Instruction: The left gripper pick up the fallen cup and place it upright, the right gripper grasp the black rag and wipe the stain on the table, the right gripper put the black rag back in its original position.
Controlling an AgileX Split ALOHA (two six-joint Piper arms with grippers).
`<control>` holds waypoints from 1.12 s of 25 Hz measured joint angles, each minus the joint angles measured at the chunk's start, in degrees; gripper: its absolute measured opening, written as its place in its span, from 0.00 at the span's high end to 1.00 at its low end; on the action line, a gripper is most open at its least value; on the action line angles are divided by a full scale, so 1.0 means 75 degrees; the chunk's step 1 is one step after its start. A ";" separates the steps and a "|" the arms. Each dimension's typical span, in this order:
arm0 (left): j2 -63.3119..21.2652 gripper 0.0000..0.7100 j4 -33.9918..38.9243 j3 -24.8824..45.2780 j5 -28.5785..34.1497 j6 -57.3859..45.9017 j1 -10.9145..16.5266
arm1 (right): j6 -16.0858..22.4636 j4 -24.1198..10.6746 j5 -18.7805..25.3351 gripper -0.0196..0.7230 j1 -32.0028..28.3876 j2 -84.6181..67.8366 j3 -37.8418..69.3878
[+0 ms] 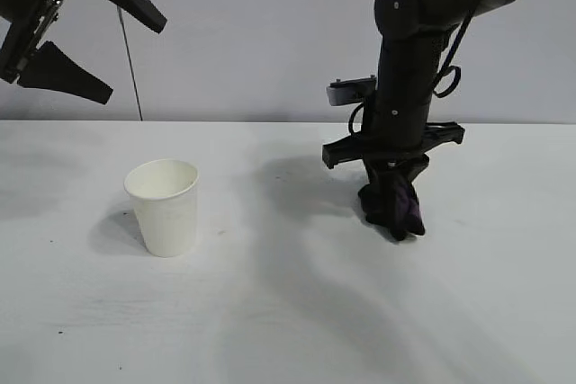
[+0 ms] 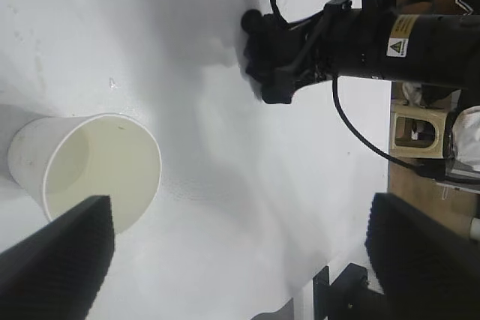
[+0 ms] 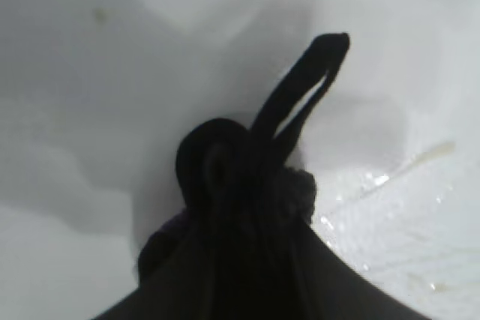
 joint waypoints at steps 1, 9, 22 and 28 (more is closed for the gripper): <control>0.0000 0.07 0.0000 0.0000 0.0000 0.0000 0.0000 | 0.0000 -0.0034 0.0117 0.82 0.0000 -0.0028 0.0000; 0.0000 0.07 0.0000 0.0000 -0.0007 0.0000 0.0000 | -0.0061 -0.0077 0.0176 0.60 -0.0006 -0.0462 0.0238; 0.0000 0.07 0.0000 0.0000 -0.0028 0.0007 0.0000 | 0.0391 0.0594 0.0155 0.04 -0.0116 -0.1458 -0.0087; 0.0000 0.07 0.0000 0.0000 -0.0029 0.0007 0.0000 | 0.0120 0.2780 0.0543 0.04 -0.0621 -0.1473 -0.1044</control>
